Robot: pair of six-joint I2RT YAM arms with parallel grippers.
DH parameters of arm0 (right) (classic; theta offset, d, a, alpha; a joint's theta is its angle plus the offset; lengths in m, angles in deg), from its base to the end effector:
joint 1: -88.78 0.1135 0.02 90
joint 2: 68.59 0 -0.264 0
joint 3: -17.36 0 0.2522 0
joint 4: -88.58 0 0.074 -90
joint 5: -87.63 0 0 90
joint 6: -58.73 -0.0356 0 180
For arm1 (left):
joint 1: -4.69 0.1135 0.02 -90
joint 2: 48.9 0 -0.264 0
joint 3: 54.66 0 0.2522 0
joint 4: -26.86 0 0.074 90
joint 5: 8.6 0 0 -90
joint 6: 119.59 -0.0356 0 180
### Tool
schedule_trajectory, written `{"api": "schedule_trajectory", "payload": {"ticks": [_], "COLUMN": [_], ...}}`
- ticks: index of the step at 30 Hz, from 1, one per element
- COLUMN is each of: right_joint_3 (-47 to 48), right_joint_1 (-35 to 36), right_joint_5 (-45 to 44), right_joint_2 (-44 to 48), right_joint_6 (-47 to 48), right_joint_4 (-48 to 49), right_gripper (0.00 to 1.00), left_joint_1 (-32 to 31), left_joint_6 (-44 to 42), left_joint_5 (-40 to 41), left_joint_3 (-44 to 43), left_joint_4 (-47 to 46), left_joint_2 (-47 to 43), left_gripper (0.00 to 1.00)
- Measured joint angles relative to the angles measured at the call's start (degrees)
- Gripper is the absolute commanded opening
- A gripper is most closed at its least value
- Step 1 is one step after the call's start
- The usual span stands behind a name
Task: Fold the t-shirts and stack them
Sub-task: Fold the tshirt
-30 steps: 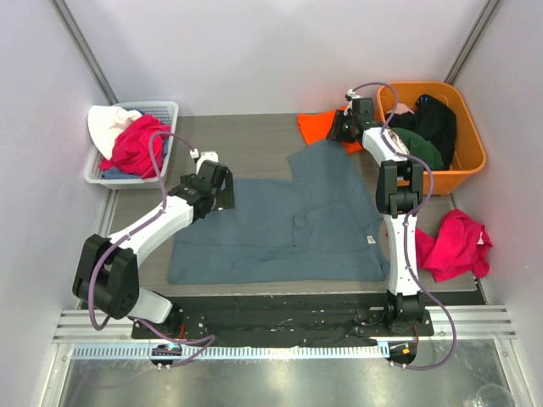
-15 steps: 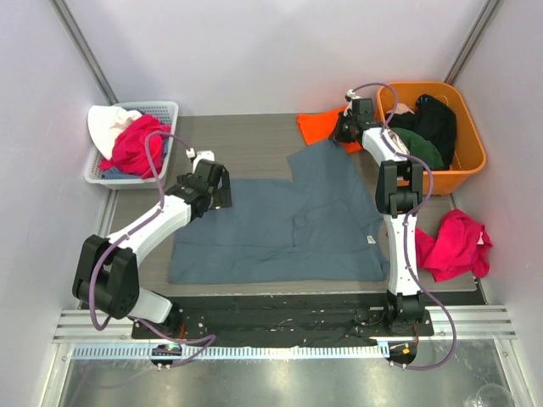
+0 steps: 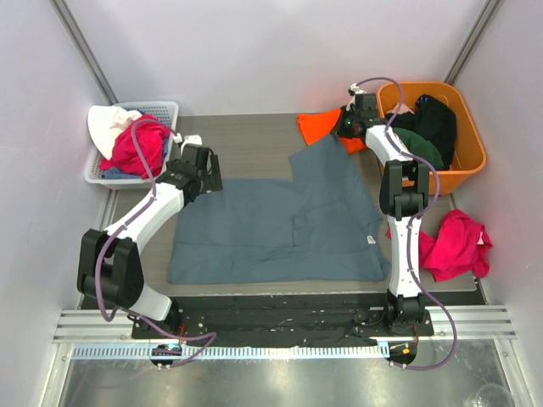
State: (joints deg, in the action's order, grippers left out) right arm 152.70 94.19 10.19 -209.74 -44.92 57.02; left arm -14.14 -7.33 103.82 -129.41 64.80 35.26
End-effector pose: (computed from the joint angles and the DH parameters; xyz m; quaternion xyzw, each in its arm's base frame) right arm 0.5597 0.0608 0.1876 0.0156 0.8922 0.1697 0.4183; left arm 0.3019 -0.0886 0.2563 -0.0980 0.9112 0.0444 0.3976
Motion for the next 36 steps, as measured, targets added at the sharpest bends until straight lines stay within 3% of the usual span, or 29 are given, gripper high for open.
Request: {"api": "schedule_trajectory", "payload": {"ticks": [5,14,25,32,36], "right_joint_3": [-1.7,-4.2,-5.0,-5.4,-5.6], "right_joint_1": [0.0,0.0,0.0,-0.3,-0.3], "right_joint_5": [0.0,0.0,0.0,0.0,0.0], "right_joint_2": [3.8,5.0,5.1,5.2,5.2], "right_joint_6": [-0.2,-0.2,-0.2,-0.2,-0.2], "right_joint_4": [0.6,1.6,1.5,1.6,1.6], "right_gripper": [0.01,0.01,0.01,0.01,0.01], "left_joint_1": [4.2,7.2,11.9,13.0,13.2], "left_joint_6": [-1.8,-4.3,-5.0,-5.2,-5.8], "left_joint_5": [-1.5,-2.5,-3.0,-4.0,-4.7], "left_joint_3": [-5.2,-11.5,-16.0,-18.9,-20.9], "left_joint_4": [-1.9,-3.0,-3.9,-3.8,-3.6], "left_joint_2": [6.4,20.0,27.0,31.5,33.0], "left_gripper": [0.99,0.86,0.82,0.72,0.61]}}
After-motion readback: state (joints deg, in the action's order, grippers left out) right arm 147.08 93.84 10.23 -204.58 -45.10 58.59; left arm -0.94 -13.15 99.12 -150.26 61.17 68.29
